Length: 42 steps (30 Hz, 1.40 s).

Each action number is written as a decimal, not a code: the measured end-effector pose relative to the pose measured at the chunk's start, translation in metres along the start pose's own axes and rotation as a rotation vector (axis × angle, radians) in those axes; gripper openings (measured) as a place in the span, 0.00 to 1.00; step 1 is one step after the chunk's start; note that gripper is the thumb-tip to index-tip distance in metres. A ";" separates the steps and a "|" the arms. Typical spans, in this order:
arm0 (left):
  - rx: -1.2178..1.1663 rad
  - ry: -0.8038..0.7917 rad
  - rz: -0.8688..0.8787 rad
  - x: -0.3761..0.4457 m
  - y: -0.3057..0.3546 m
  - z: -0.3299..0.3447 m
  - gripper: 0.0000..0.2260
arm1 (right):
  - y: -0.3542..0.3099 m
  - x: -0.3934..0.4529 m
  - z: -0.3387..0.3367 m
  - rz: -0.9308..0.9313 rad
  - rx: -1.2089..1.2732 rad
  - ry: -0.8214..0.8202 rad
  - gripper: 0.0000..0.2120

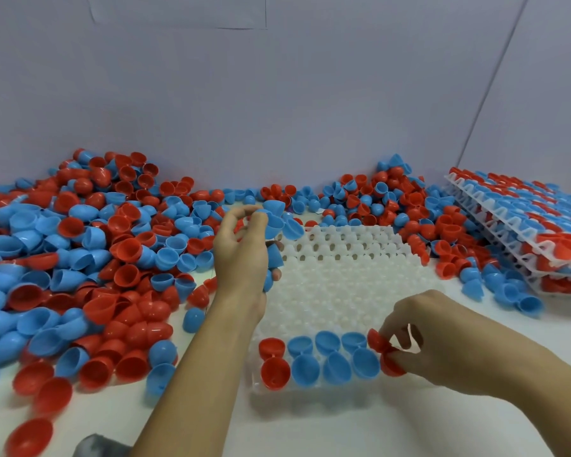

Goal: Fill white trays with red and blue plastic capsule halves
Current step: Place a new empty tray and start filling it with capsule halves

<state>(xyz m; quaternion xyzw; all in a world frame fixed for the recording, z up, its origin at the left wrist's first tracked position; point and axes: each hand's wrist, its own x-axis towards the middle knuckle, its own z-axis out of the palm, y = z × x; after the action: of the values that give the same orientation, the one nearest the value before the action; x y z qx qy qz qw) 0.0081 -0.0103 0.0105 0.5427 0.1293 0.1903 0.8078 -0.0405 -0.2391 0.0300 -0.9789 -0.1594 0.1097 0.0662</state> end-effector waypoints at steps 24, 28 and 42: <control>-0.022 -0.219 -0.088 -0.008 0.004 0.004 0.07 | -0.057 0.062 -0.033 -0.155 0.514 0.554 0.08; 0.066 -0.278 0.033 -0.008 0.001 0.002 0.04 | -0.071 0.081 -0.028 -0.025 0.658 0.491 0.20; 0.003 -0.314 -0.037 -0.011 0.002 0.007 0.06 | -0.021 0.057 -0.030 0.032 0.812 0.375 0.08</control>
<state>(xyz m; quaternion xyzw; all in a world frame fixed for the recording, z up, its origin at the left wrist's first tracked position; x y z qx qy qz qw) 0.0005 -0.0204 0.0144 0.5645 0.0119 0.0879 0.8207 0.0134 -0.2037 0.0509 -0.8788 -0.0732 -0.0151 0.4713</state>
